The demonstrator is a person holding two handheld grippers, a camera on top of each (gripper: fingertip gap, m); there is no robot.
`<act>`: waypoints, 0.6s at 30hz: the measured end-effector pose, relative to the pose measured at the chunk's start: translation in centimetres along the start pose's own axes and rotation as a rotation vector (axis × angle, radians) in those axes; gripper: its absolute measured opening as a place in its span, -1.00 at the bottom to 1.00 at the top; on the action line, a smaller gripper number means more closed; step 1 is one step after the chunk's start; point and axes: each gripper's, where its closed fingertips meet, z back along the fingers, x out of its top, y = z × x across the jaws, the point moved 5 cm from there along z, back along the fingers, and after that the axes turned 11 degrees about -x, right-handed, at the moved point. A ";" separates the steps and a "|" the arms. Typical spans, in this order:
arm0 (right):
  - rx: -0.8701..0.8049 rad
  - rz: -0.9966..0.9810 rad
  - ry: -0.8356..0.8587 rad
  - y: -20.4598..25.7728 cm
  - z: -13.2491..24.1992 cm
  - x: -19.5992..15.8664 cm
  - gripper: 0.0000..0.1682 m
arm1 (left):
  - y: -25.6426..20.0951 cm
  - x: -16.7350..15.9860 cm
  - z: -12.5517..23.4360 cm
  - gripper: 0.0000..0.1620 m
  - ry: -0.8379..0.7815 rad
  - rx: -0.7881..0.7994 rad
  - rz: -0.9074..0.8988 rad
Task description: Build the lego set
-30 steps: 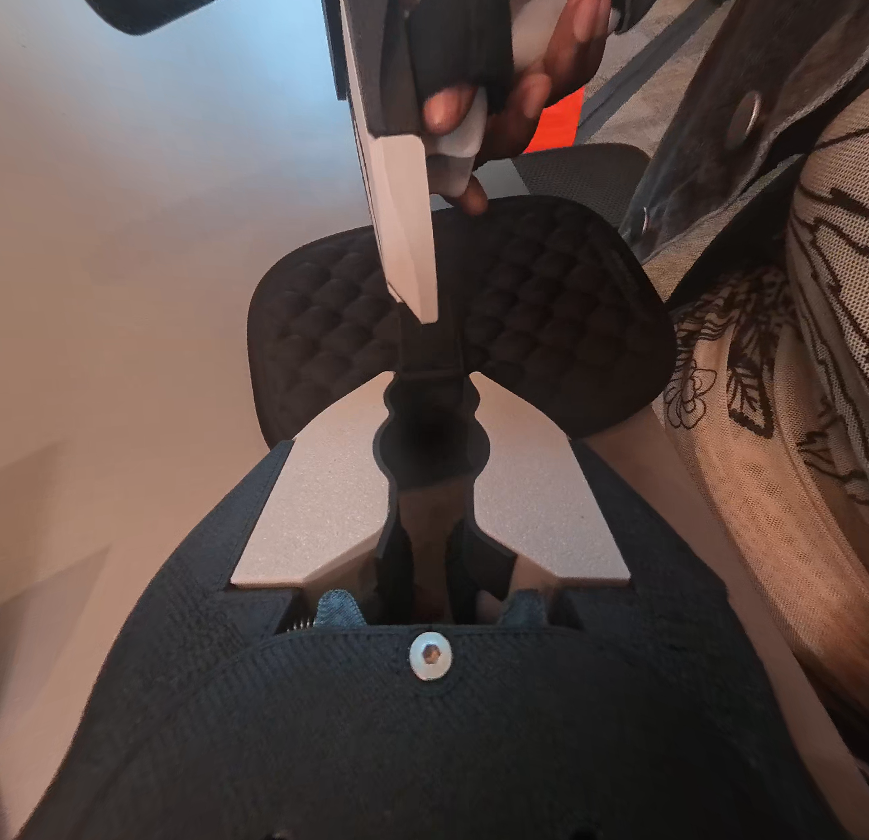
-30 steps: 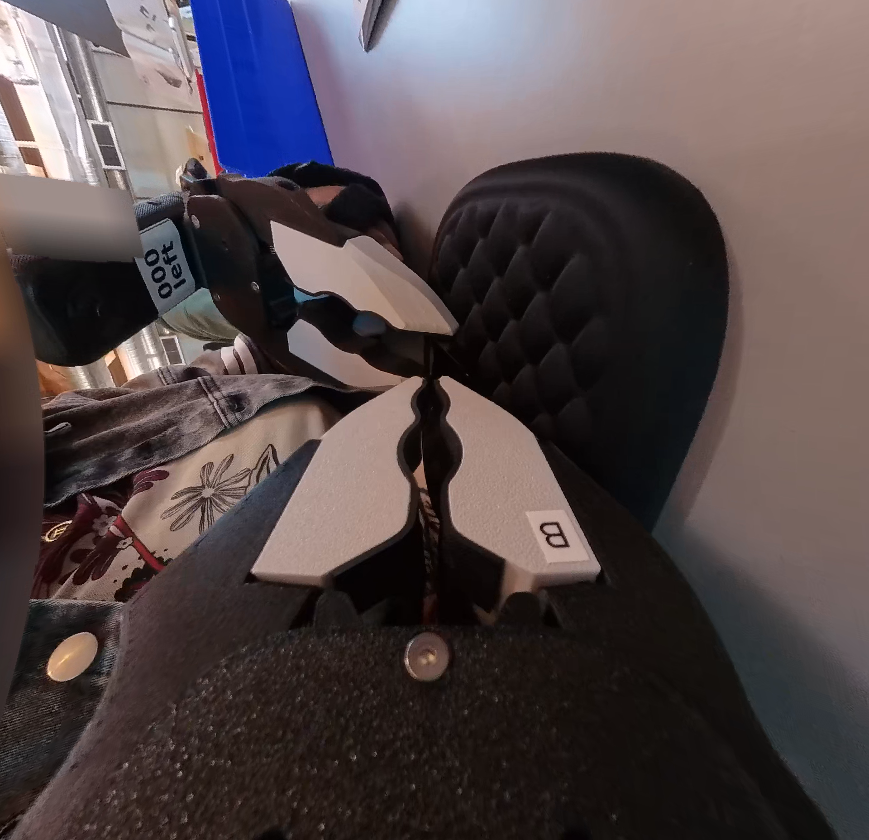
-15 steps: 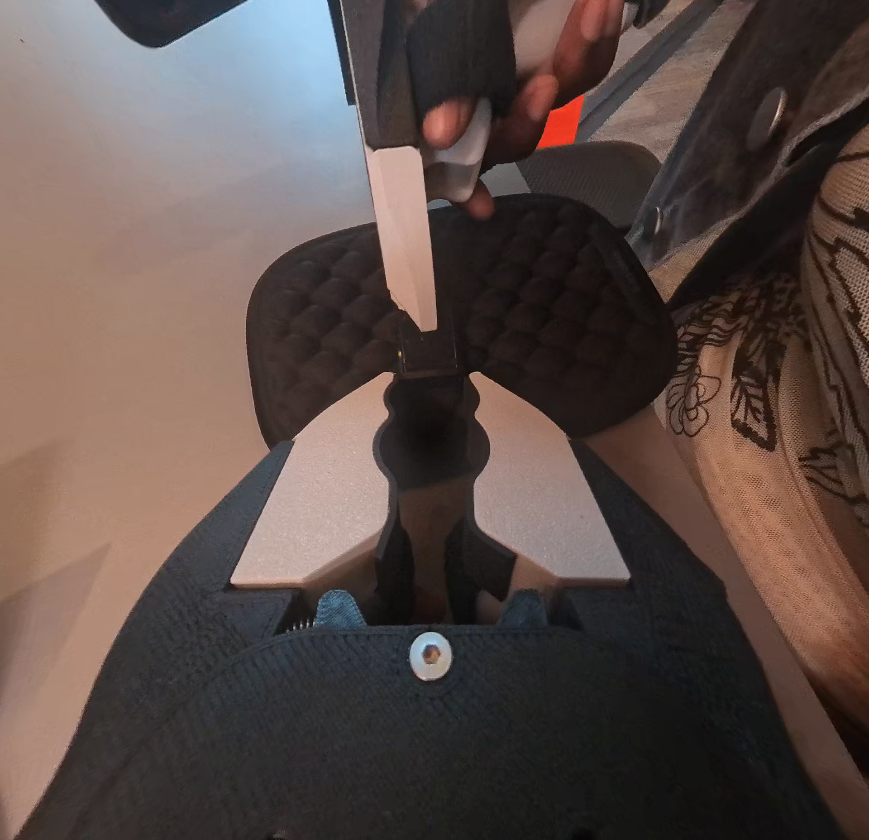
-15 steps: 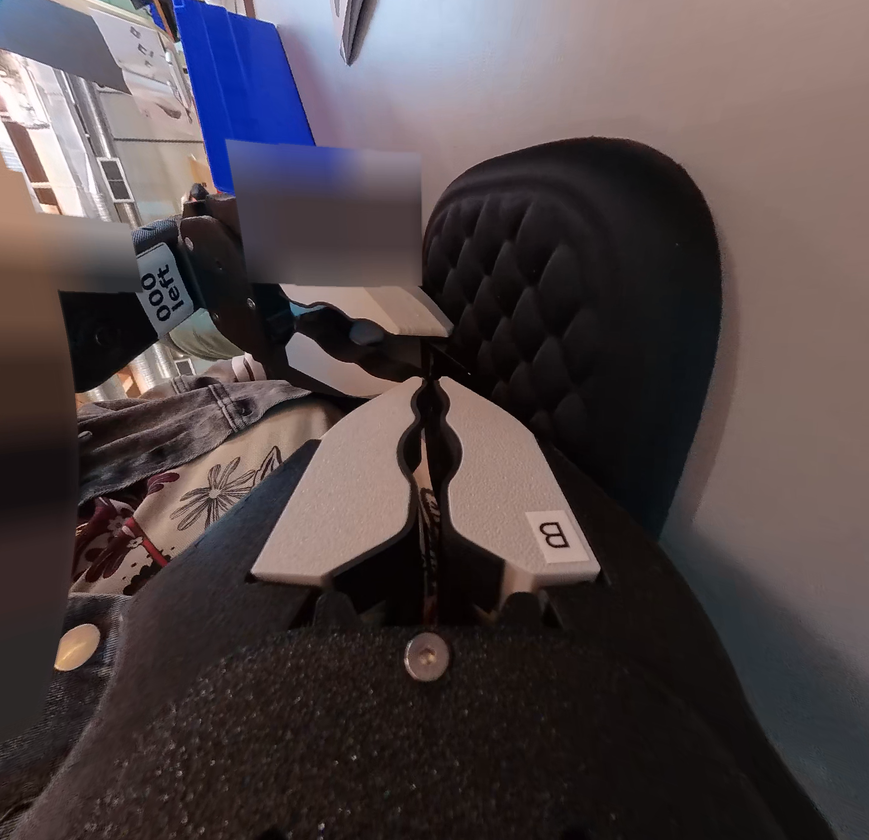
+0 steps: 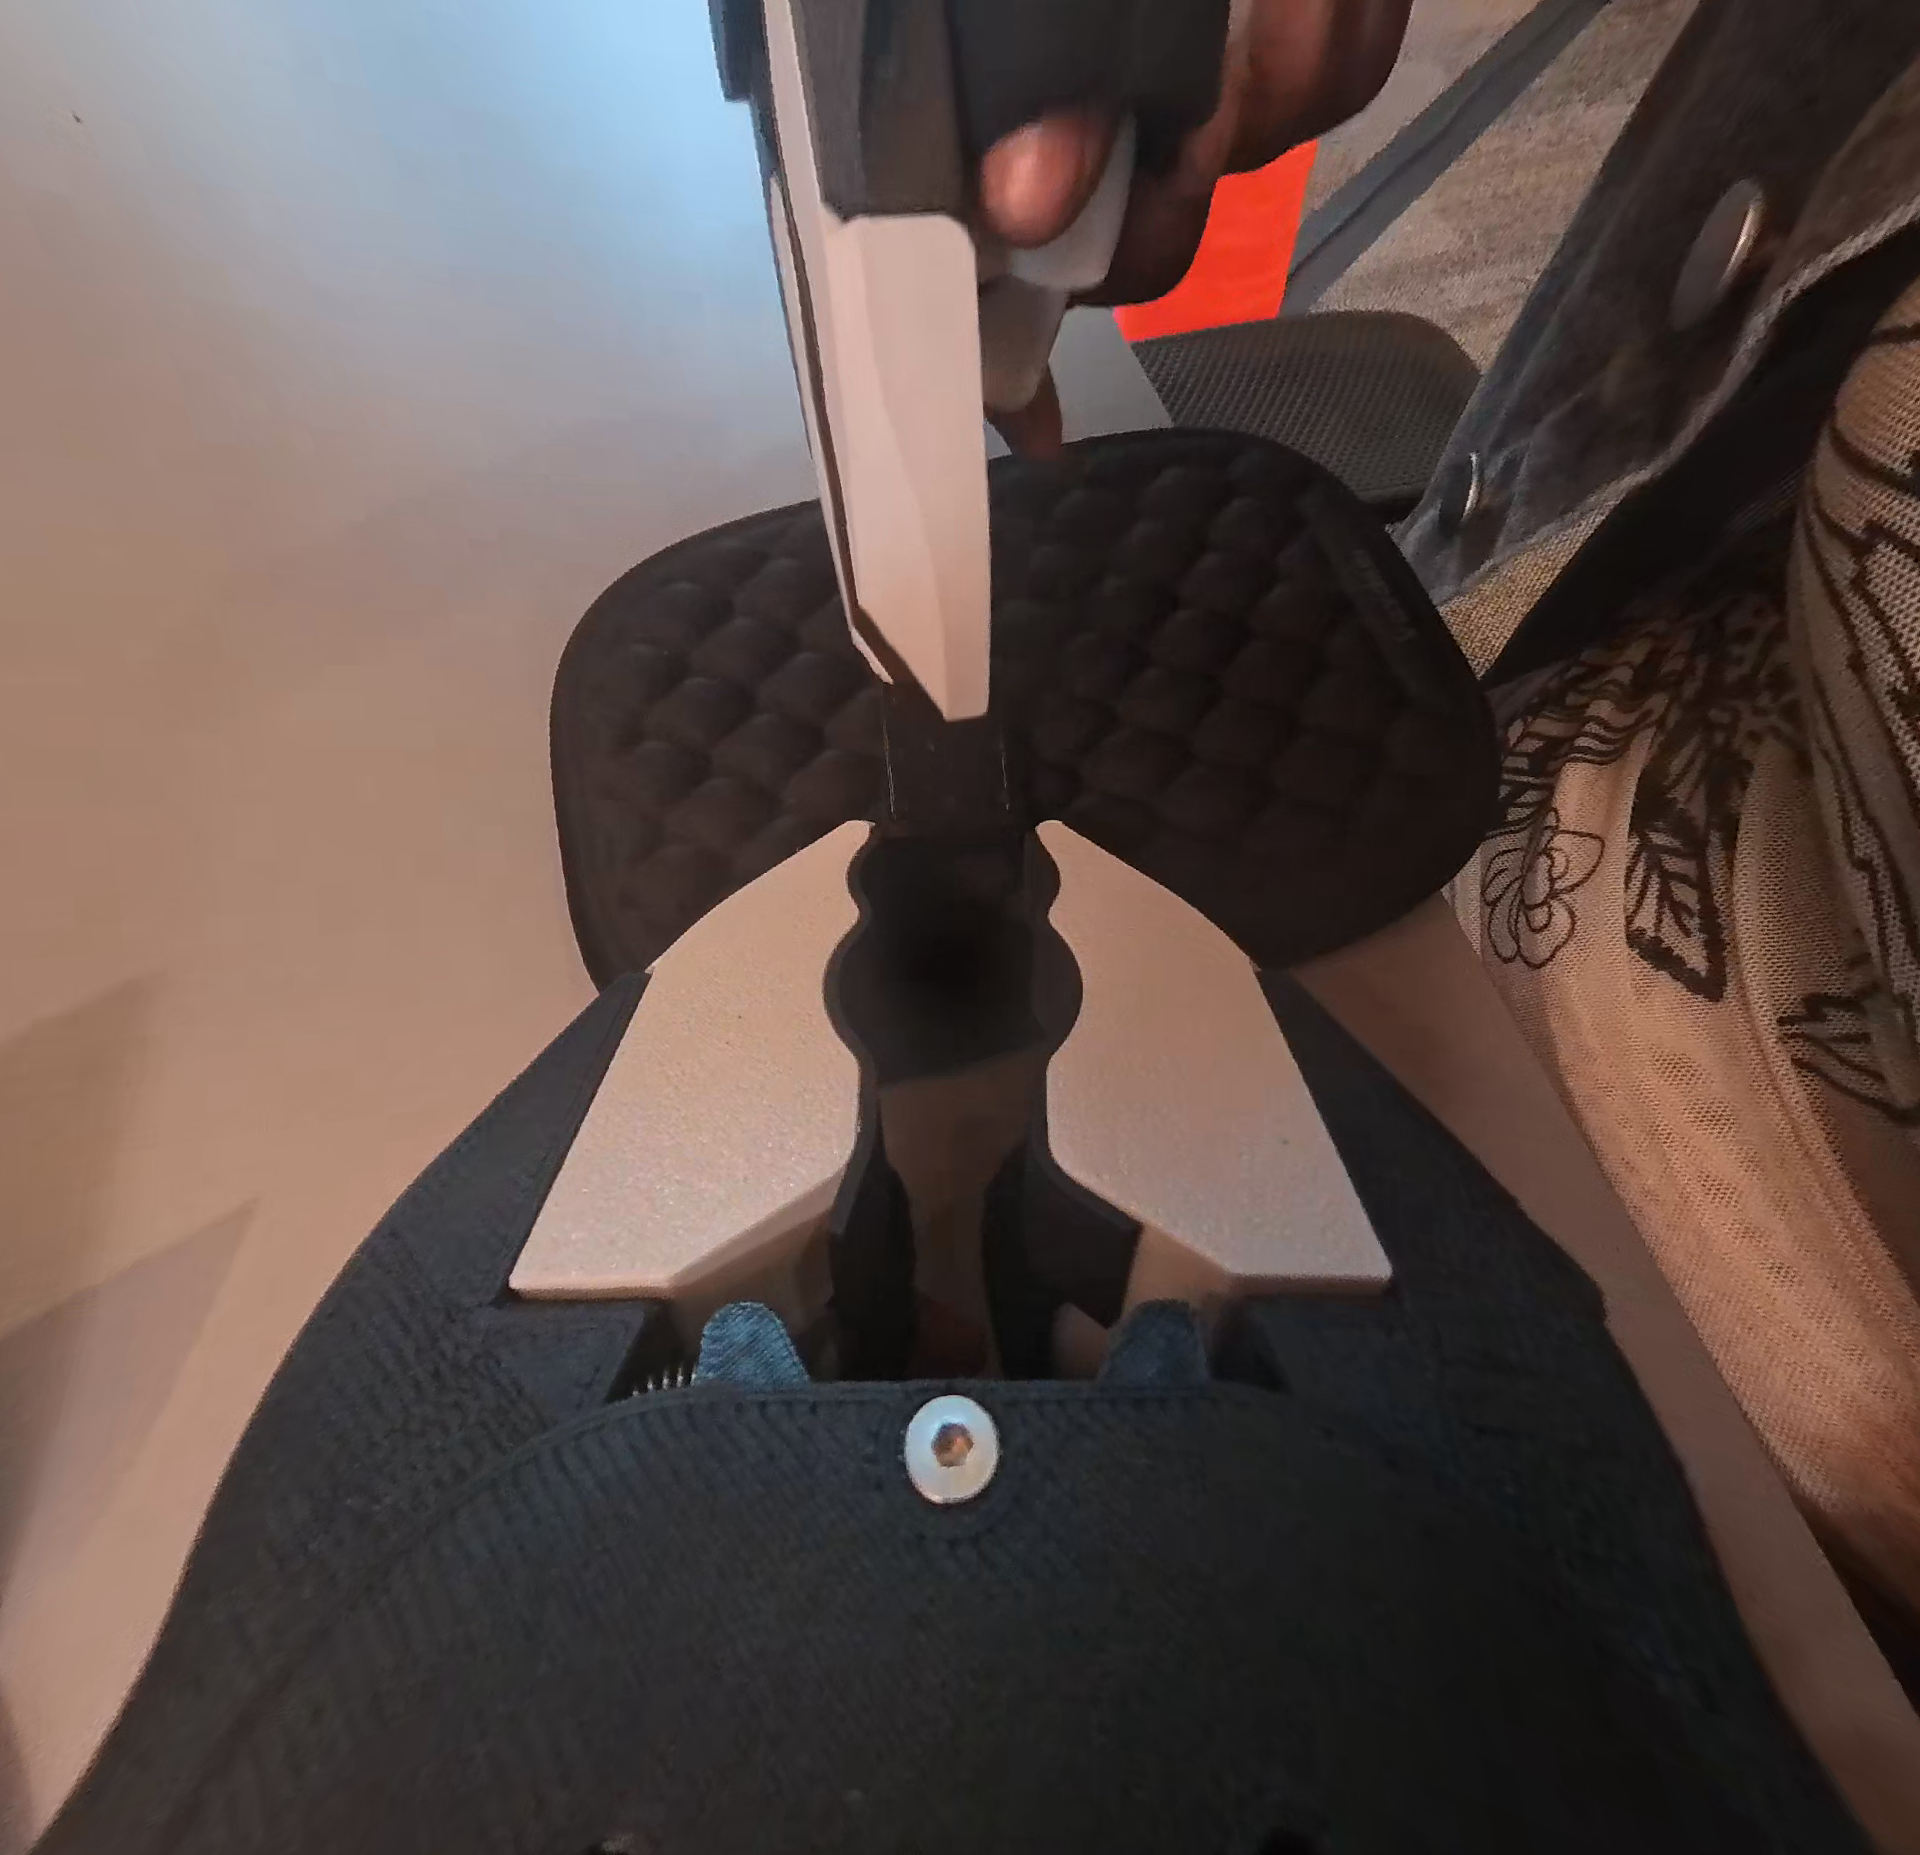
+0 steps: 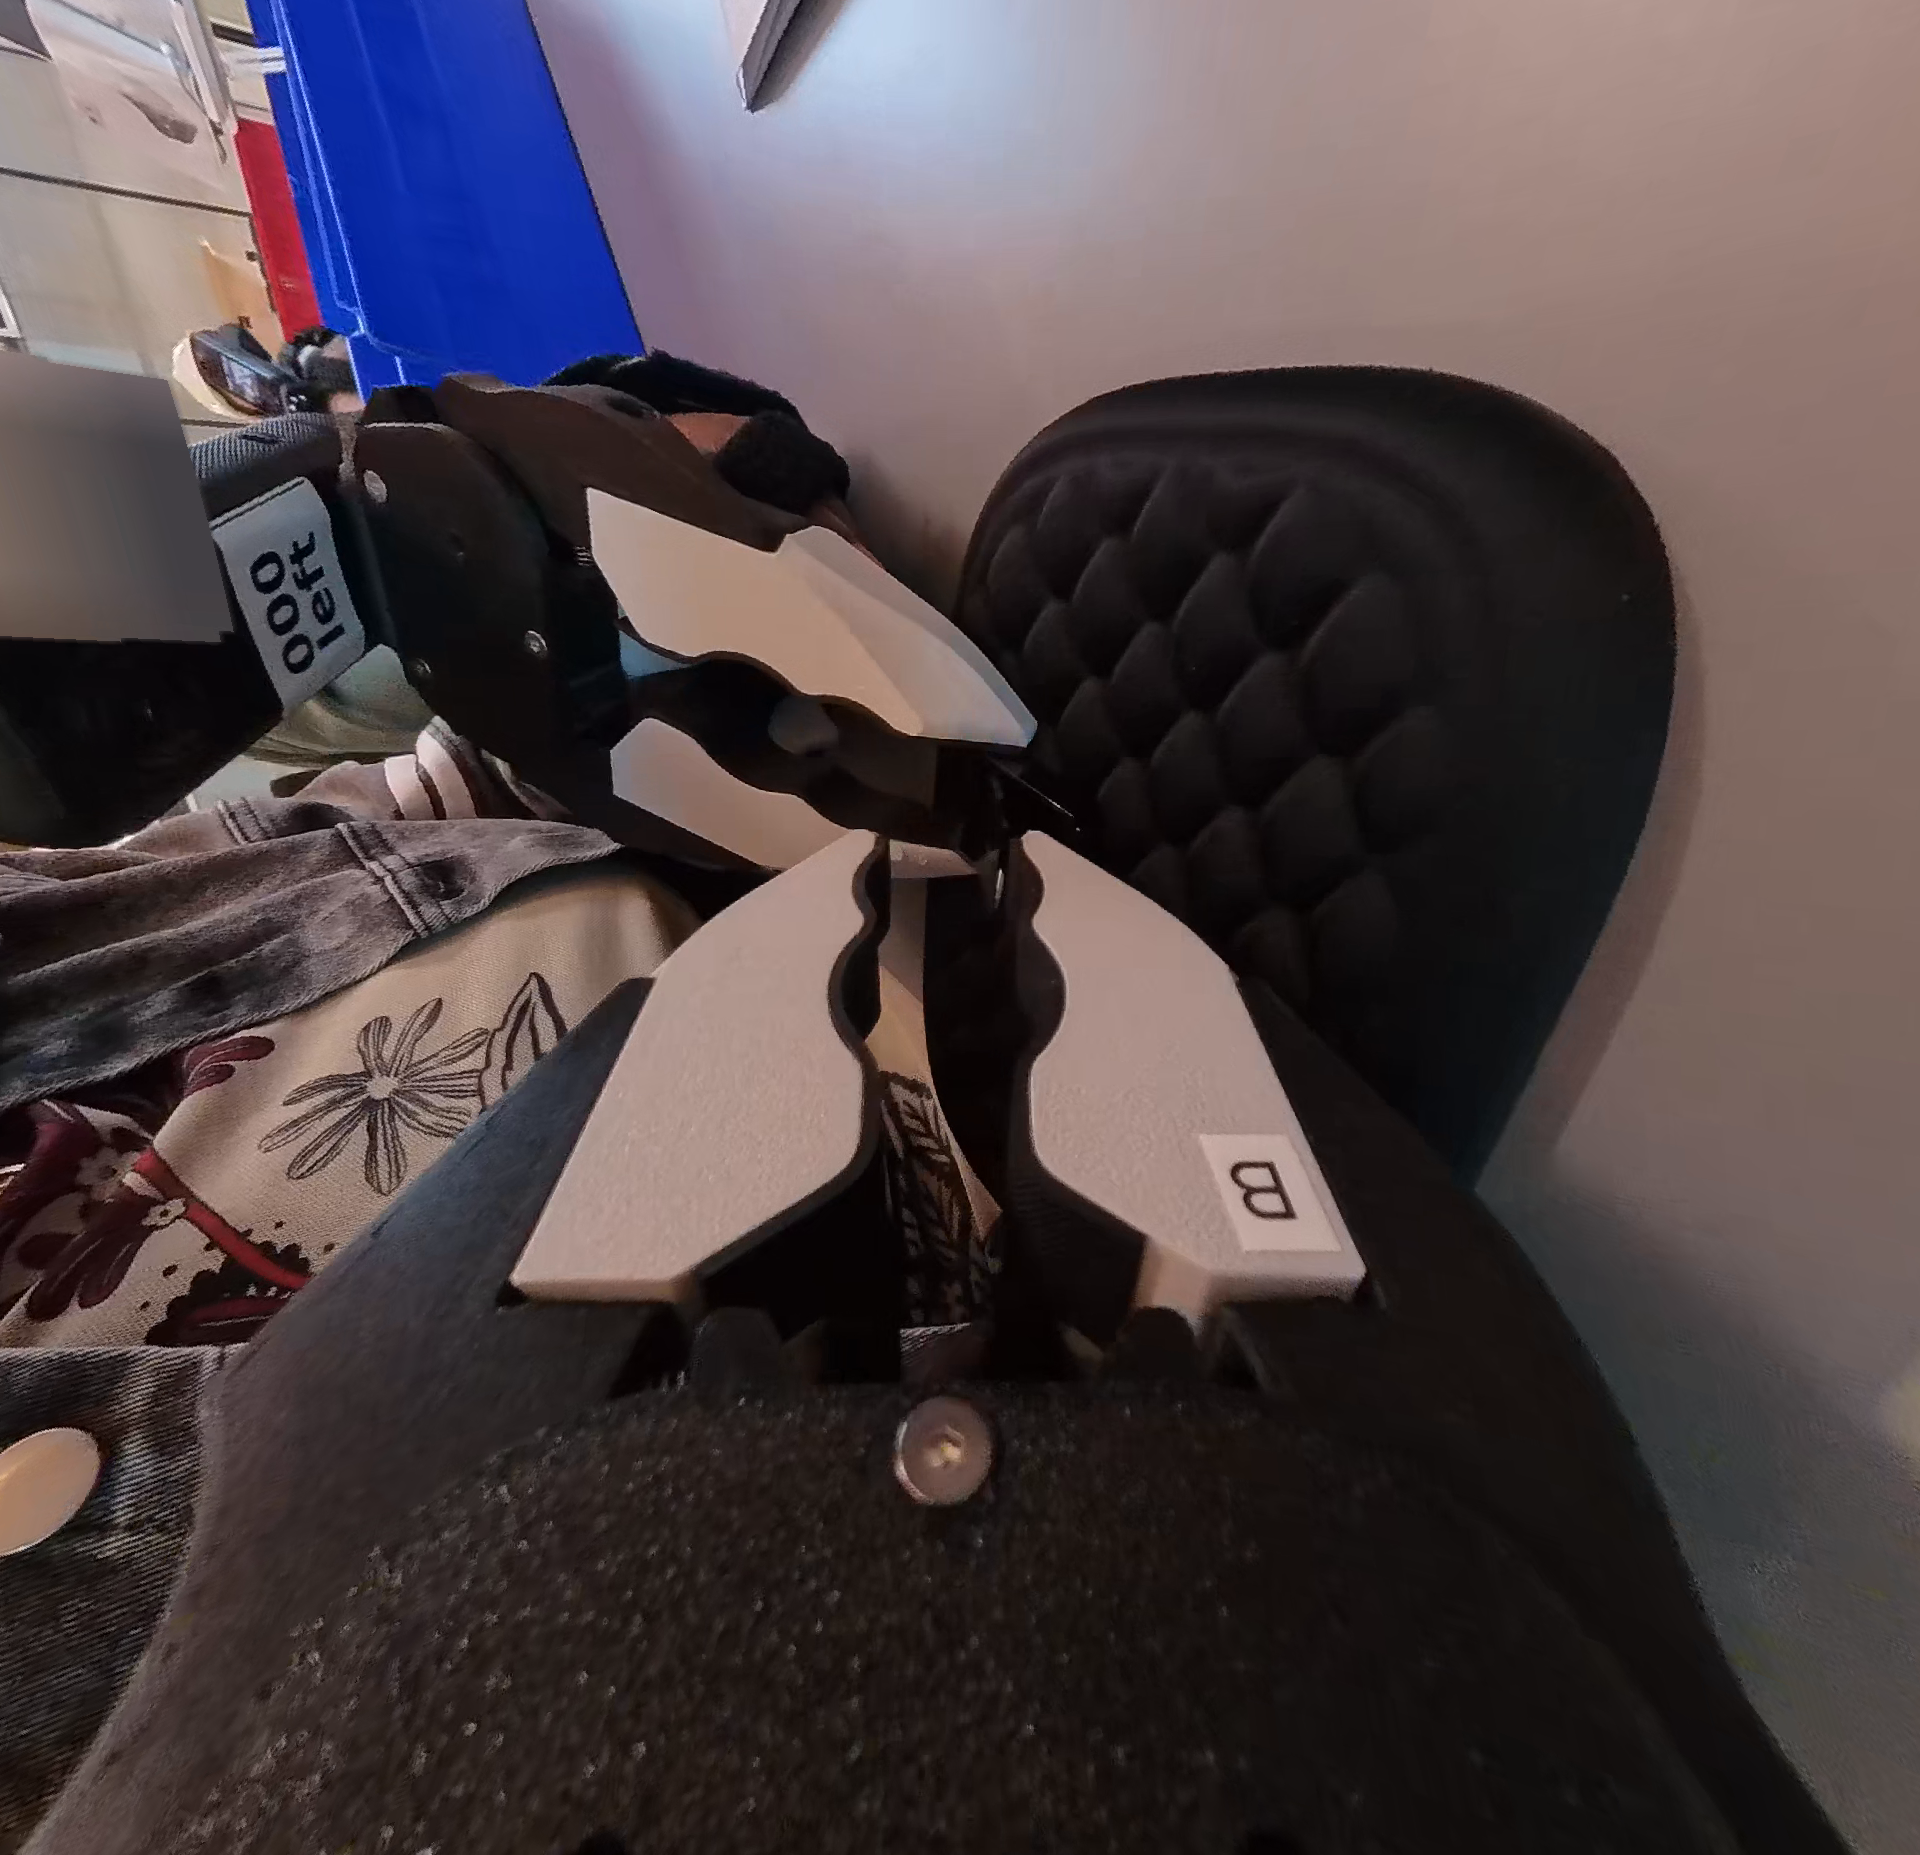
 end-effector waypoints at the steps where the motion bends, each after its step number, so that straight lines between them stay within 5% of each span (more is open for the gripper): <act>1: -0.006 0.003 -0.001 0.1 0.1 0.0 -0.73 | 0.0 0.0 0.0 -0.68 0.000 0.000 0.000; 13: -0.149 0.208 -0.012 0.2 1.1 -0.3 -0.56 | 0.0 0.0 0.0 -0.68 -0.001 -0.001 0.001; 18: -0.371 0.822 -0.177 0.2 1.9 -0.1 -1.00 | 0.0 0.0 0.0 -0.68 -0.001 -0.001 0.002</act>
